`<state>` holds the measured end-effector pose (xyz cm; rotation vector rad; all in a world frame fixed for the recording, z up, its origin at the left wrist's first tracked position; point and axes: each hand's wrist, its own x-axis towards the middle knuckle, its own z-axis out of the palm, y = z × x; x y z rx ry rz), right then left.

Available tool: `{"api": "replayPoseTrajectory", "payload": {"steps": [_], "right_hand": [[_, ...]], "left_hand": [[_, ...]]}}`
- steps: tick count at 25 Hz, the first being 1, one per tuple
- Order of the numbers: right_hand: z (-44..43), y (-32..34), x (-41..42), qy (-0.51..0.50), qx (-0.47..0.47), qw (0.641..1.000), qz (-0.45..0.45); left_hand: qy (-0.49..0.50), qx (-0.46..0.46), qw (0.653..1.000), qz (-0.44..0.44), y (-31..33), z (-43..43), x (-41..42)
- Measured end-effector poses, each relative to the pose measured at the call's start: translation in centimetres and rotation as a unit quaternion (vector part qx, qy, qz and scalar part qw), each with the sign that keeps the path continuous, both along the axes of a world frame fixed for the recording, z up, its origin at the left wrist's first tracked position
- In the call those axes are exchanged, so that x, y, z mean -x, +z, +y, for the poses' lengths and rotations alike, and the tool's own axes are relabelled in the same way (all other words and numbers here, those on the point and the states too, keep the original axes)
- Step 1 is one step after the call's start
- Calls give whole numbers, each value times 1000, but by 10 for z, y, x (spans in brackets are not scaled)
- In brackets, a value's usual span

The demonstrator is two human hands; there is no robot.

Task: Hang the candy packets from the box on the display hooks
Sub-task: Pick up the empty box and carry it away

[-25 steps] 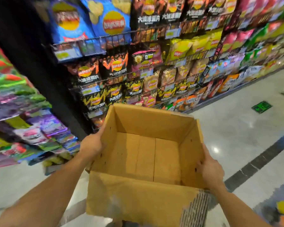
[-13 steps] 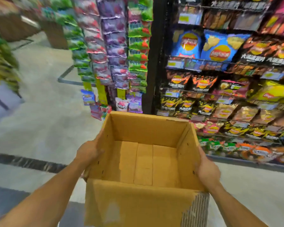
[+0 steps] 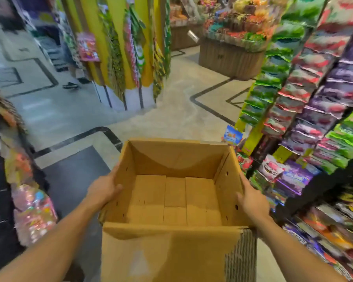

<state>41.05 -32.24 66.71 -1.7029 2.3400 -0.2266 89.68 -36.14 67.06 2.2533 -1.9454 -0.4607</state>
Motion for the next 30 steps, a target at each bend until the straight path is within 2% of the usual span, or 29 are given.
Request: {"api": "replayPoseTrajectory", "payload": {"steps": [4,7,11,18,30], "right_hand": [[-107,12,-109,79,30,996,12],[-169,25,-175,130,71,989,-13],[-249,45,-256,198,92,976,9],[-405,46,-354,274,72,959,18],[-684,43,-519,394,37,918,14]], "left_hand": [[70,22,997,-18,14,-23,-111],[103,28,994,-34,36,-41,-168],[166,34,985,-43,57,-68,-233],[249,47,967,-26,46,-142,-305],[382,-5,923,-38,26,-325,-411]]}}
